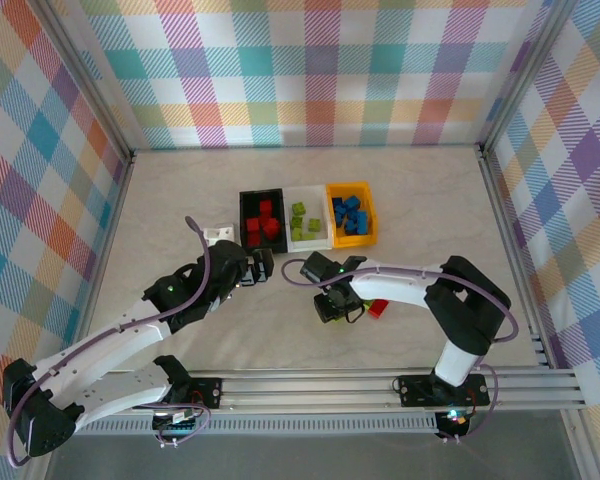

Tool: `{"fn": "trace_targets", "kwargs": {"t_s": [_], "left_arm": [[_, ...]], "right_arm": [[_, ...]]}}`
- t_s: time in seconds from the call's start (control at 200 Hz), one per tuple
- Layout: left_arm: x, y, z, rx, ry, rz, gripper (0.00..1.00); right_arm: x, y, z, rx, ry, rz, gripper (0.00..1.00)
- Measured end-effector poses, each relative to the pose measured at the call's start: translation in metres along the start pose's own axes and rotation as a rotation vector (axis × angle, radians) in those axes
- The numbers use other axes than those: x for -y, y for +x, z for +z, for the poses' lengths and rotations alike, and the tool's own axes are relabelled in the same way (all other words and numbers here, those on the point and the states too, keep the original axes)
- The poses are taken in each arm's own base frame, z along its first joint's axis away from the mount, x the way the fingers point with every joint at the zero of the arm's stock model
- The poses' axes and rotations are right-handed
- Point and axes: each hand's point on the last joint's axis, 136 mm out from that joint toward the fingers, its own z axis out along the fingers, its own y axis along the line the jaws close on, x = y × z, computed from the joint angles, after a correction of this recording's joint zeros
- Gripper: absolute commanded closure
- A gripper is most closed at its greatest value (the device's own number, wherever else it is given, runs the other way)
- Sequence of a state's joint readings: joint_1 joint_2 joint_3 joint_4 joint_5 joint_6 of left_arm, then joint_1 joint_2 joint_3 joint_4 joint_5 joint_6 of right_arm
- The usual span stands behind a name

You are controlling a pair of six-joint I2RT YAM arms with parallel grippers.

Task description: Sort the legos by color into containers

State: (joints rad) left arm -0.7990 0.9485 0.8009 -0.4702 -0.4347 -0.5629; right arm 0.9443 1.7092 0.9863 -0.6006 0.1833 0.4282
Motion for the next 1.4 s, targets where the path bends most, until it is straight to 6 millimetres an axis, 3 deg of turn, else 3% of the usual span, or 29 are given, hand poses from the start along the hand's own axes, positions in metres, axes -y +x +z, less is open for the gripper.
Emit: {"fn": "trace_targets", "kwargs": {"t_s": [0.24,0.37,0.51,0.605,0.67,0.775,0.895,1.0,1.105,1.23,1.4], "left_arm": [[-0.009,0.002,-0.001,-0.004,-0.04,0.01,0.0],[-0.011,0.0,-0.003,0.009,-0.045,0.004,0.0],[-0.016,0.004,-0.004,0.006,-0.055,0.008,0.0],[-0.018,0.007,-0.003,-0.004,-0.063,0.007,0.0],[-0.019,0.009,-0.003,-0.007,-0.065,0.005,0.0],[-0.019,0.011,-0.003,-0.013,-0.064,0.003,0.0],[-0.02,0.014,-0.003,-0.023,-0.058,0.002,0.0],[-0.023,0.02,-0.004,-0.038,-0.061,0.008,0.0],[-0.024,0.021,-0.004,-0.043,-0.058,0.009,0.0],[-0.022,0.021,-0.005,-0.044,-0.048,0.006,0.0],[-0.021,0.022,-0.005,-0.048,-0.041,0.005,0.0]], "right_arm": [[-0.004,-0.017,-0.008,0.052,0.004,-0.026,0.7],[-0.009,-0.043,-0.029,0.127,-0.02,-0.032,0.71],[-0.008,-0.106,-0.078,0.292,-0.078,0.014,0.69],[0.009,-0.156,-0.112,0.412,-0.097,0.077,0.68],[0.02,-0.188,-0.124,0.469,-0.099,0.117,0.68],[0.037,-0.232,-0.117,0.498,-0.079,0.161,0.66],[0.047,-0.266,-0.085,0.472,-0.052,0.18,0.54],[0.051,-0.272,-0.06,0.42,-0.033,0.18,0.36],[0.052,-0.269,-0.055,0.395,-0.03,0.181,0.28],[0.051,-0.26,-0.075,0.423,-0.049,0.183,0.25],[0.055,-0.199,-0.118,0.438,-0.094,0.196,0.22]]}}
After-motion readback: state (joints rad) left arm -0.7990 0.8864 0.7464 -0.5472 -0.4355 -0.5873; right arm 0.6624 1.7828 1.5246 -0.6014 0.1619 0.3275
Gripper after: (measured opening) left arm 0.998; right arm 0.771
